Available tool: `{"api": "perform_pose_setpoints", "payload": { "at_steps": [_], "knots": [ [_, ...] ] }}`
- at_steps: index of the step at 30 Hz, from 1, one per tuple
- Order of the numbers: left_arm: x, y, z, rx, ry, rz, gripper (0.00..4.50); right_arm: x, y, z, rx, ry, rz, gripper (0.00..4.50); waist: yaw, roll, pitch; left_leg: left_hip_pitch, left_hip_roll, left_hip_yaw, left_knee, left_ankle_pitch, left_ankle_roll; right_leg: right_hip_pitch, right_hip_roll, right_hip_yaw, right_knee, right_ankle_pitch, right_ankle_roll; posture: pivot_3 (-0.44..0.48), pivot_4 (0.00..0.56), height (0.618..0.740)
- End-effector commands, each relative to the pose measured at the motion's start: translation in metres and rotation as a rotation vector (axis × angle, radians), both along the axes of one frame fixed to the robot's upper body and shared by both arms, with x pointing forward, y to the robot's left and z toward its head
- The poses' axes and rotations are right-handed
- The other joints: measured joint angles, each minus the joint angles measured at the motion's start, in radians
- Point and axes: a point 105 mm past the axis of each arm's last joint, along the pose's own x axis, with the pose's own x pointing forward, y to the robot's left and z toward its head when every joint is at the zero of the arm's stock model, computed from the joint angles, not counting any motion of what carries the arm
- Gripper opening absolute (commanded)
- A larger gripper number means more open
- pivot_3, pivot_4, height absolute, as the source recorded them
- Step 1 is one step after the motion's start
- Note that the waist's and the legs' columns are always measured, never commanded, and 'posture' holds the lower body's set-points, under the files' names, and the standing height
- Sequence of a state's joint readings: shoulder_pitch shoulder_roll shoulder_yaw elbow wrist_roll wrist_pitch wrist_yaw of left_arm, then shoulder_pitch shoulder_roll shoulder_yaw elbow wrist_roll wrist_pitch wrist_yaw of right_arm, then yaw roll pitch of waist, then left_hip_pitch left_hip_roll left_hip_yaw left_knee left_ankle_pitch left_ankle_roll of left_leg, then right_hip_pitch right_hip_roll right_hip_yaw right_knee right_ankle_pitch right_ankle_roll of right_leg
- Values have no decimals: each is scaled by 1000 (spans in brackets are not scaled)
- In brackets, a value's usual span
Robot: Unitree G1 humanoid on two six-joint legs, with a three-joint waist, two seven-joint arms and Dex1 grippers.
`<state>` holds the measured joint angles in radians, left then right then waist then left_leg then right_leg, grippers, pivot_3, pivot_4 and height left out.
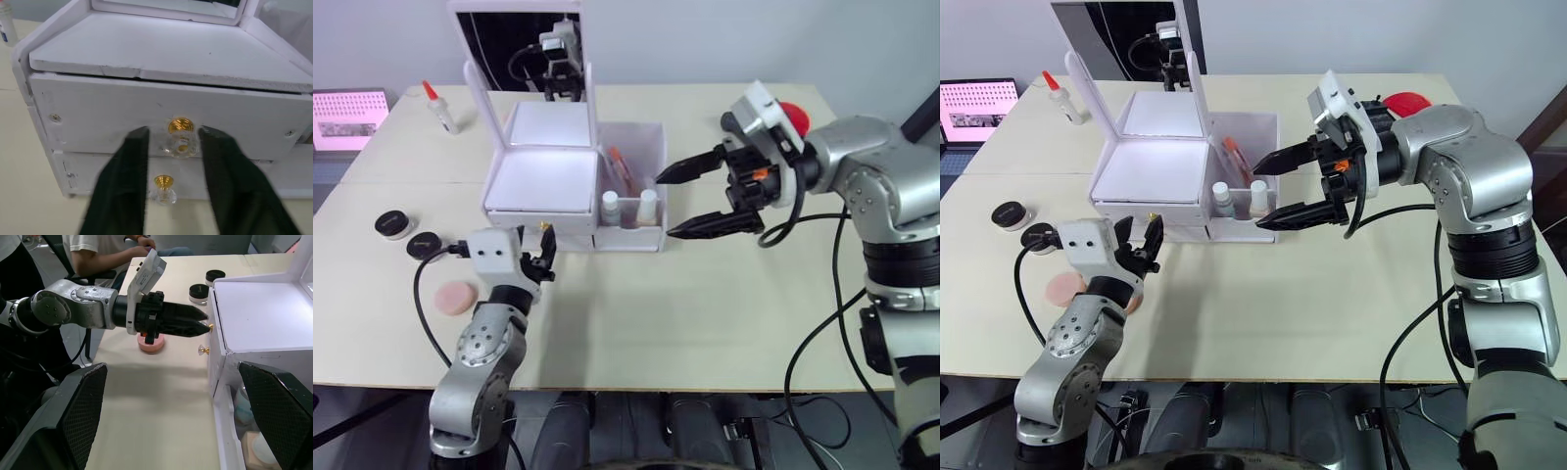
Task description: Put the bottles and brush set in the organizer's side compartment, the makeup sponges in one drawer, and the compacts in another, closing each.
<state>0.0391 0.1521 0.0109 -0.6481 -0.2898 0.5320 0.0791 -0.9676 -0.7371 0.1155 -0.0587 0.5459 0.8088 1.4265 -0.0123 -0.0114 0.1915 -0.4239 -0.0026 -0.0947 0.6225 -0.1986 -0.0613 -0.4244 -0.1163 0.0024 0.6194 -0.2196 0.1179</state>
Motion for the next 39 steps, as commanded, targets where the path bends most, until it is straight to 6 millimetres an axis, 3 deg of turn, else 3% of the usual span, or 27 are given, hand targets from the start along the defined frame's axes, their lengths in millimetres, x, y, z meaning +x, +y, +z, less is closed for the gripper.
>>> {"api": "perform_pose_setpoints", "payload": {
  "at_steps": [1,13,16,20,26,36,39],
  "knots": [
    [0,-3,10,12,-50,-7,1132,-6,3,10,10,-58,11,4500,0,0,0,0,0,0,0,0,0,0,0,0,0,0,0,0,150,740],
    [1,-5,8,22,-53,-13,1132,-3,4,11,16,-74,-4,4500,1,0,0,0,0,0,0,0,0,0,0,0,0,0,1,0,150,740],
    [1,-6,8,29,-54,-11,363,-3,5,10,17,-76,-5,4500,1,0,0,0,0,0,0,0,0,0,0,0,0,0,1,0,150,740],
    [-3,-7,8,39,-51,-19,312,-3,6,9,16,-73,-3,4500,1,0,0,0,0,0,0,0,0,0,0,0,0,0,1,0,150,740],
    [-17,-8,9,66,-52,-27,312,-3,10,6,22,-60,15,4500,-1,0,0,-1,0,0,0,0,0,0,0,0,-1,0,1,0,150,740],
    [-57,-7,9,87,-27,14,312,-4,16,-3,22,-15,57,4500,-1,0,0,-1,0,0,0,0,0,0,-1,0,-3,0,1,0,150,740],
    [-23,3,5,107,-31,23,312,-4,19,-4,24,-5,73,4500,7,0,1,-1,0,0,0,0,0,-1,-1,0,-3,-1,3,0,150,740]
  ]
}}
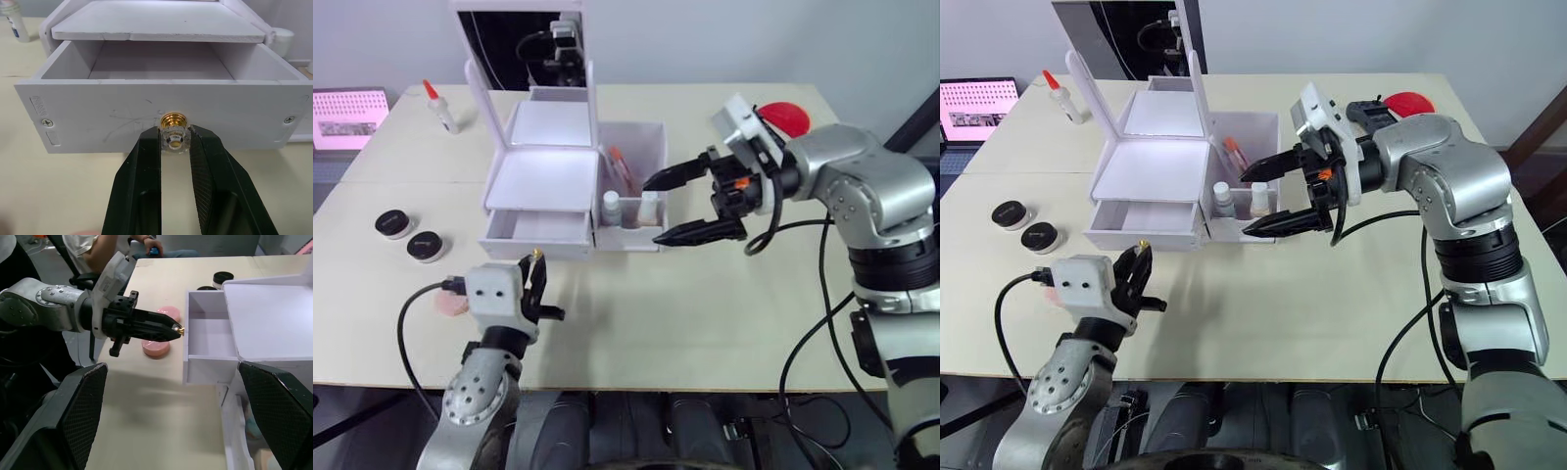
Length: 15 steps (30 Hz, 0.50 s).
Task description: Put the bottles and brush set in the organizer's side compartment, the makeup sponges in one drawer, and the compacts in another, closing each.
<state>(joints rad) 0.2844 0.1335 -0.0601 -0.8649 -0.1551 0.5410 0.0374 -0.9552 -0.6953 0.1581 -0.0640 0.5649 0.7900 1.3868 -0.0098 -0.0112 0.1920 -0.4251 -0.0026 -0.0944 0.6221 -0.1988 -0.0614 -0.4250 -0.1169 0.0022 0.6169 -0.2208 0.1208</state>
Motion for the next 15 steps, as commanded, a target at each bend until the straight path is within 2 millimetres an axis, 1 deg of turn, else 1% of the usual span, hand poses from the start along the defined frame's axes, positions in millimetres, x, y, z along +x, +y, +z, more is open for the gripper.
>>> {"api": "perform_pose_setpoints", "payload": {
  "at_steps": [1,3,5,7,8,11,15],
  "knots": [
    [25,7,11,29,-59,8,312,-4,5,6,14,-22,48,4500,4,-1,0,-1,0,0,0,0,0,0,0,-2,1,0,0,0,150,740],
    [13,1,8,32,-46,-3,312,-4,7,5,15,-15,60,4500,-7,-1,0,-1,0,-1,2,0,0,0,0,-2,0,1,-1,0,150,740],
    [2,0,6,16,-30,7,312,-3,8,4,17,-10,67,4500,-19,-1,0,-1,0,3,4,0,0,0,-1,1,-1,1,-1,0,150,740],
    [-8,1,4,9,-17,16,312,-2,10,3,21,-7,72,4500,-16,-1,0,-1,0,5,3,-2,2,0,-1,3,-3,3,-3,0,150,740],
    [-11,0,4,9,-13,14,312,-1,11,2,23,-6,75,4500,-11,-1,0,-1,0,5,3,-3,3,0,-1,3,-3,2,-1,0,150,740],
    [-19,-3,4,11,-7,12,312,0,15,1,32,-1,90,4500,-3,-1,0,0,0,5,0,-3,4,-2,-1,3,-1,1,-1,0,150,740],
    [-23,-2,5,7,-10,32,312,1,17,3,42,-5,97,4500,-5,-1,0,-1,0,5,2,-3,4,-2,-1,3,-2,1,-1,0,150,740]
  ]
}}
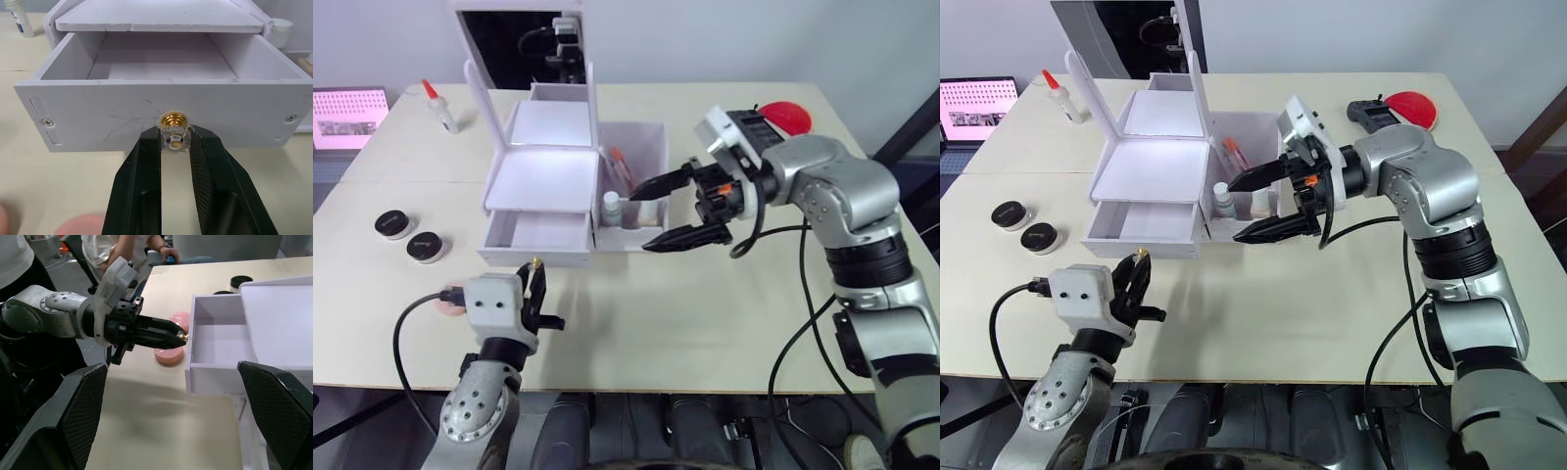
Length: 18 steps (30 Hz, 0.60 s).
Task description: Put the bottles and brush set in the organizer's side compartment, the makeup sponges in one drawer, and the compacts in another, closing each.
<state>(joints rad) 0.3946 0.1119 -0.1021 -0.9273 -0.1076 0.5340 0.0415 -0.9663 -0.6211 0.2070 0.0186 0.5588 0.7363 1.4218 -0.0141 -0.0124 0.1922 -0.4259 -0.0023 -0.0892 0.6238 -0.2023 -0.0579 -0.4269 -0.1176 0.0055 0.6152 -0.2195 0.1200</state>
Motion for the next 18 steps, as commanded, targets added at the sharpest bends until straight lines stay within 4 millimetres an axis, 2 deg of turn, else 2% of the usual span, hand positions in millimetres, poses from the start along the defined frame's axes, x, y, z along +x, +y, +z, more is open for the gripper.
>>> {"api": "perform_pose_setpoints", "payload": {
  "at_steps": [1,7,18],
  "knots": [
    [-6,1,11,4,-47,17,312,-2,1,15,19,-59,19,4500,-1,0,0,0,0,0,1,0,0,0,0,0,0,0,1,0,150,740],
    [-14,5,11,4,-40,33,312,-1,0,16,21,-67,8,4500,-5,0,0,-1,0,1,-1,0,0,0,0,0,-1,0,0,0,150,740],
    [-42,6,3,1,9,6,312,-1,1,13,25,-62,5,4500,-6,0,0,-1,0,2,-3,-2,1,-1,0,1,-3,-1,1,0,150,740]
  ]
}}
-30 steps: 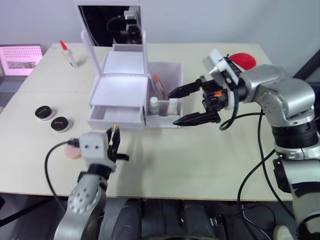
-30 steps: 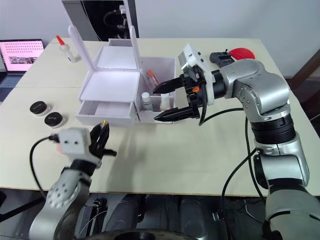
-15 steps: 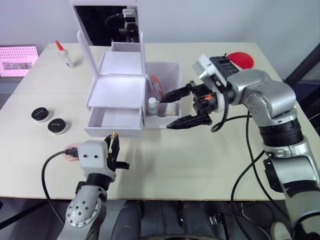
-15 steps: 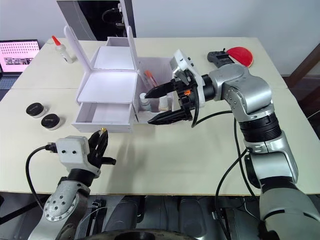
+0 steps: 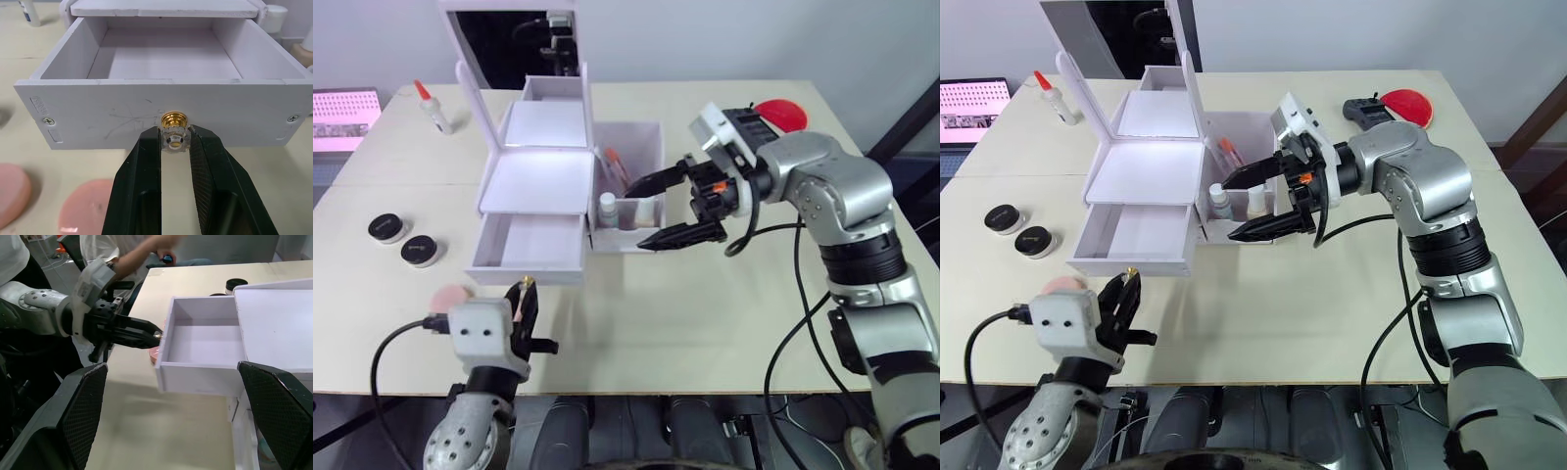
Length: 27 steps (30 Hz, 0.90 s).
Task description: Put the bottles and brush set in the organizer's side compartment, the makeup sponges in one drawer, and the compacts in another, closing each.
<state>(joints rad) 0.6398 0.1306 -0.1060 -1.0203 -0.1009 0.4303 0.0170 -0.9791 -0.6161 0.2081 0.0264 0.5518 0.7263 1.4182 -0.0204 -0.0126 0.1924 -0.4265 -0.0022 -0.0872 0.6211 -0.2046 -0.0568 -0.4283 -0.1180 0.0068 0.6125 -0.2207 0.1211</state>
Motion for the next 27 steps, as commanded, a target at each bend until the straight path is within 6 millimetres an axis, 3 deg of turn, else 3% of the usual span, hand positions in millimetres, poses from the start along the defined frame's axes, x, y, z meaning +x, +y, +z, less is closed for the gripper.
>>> {"api": "perform_pose_setpoints", "payload": {
  "at_steps": [1,9,17,18,21,23,27],
  "knots": [
    [-7,-2,7,-10,-31,-20,312,-2,0,9,22,-43,8,4500,0,0,0,0,0,0,0,0,0,0,0,0,0,0,0,0,150,740],
    [-5,-1,11,-25,-49,-36,312,-2,0,9,25,-44,9,4500,1,0,0,0,0,0,1,0,0,0,0,0,0,-1,1,0,150,740],
    [-30,11,8,-20,-23,-49,4287,5,7,11,44,-49,15,4500,-1,0,0,0,0,1,0,0,0,-1,0,0,0,0,0,0,150,740],
    [-34,12,8,-14,-23,-57,4455,6,9,10,43,-53,17,4500,-1,0,0,0,0,1,0,0,0,-1,0,0,0,0,0,0,150,740],
    [-50,15,9,8,-3,-83,4455,10,13,12,48,-55,31,4500,-5,-1,1,-1,0,2,1,-1,-1,-1,-1,1,-1,-1,2,0,150,740],
    [-64,26,11,6,16,-50,4455,15,16,18,69,-58,32,4500,-20,-1,1,-1,0,2,2,-2,-3,-2,-1,2,-2,-2,3,0,150,740],
    [-85,54,8,87,81,-27,4455,24,3,9,39,-41,-1,4500,-28,-1,1,-3,0,3,1,-3,-4,-3,-1,1,-12,-2,3,0,150,740]
  ]
}}
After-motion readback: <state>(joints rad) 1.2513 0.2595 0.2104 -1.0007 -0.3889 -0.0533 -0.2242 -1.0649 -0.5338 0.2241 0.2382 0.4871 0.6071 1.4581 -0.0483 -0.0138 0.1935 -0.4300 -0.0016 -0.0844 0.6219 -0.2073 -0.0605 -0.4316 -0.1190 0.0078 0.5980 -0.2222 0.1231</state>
